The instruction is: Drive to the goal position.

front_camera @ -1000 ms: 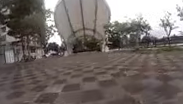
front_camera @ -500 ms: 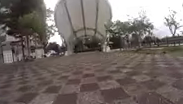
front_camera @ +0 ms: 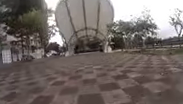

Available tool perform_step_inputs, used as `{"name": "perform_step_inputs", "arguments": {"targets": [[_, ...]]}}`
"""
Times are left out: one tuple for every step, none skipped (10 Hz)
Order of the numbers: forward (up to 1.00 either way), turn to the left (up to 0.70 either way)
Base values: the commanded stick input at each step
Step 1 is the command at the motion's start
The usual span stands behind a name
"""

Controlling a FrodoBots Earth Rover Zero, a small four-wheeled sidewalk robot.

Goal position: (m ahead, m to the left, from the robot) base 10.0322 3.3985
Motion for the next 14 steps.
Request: {"name": "perform_step_inputs", "arguments": {"targets": [[0.85,0.00],[0.85,0.00],[0.85,0.00],[0.85,0.00],[0.85,0.00],[0.85,0.00],[0.85,0.00],[0.85,0.00],[0.85,-0.12],[0.85,-0.23],[0.85,-0.06],[0.85,-0.03],[0.85,0.00],[0.85,0.00]]}}
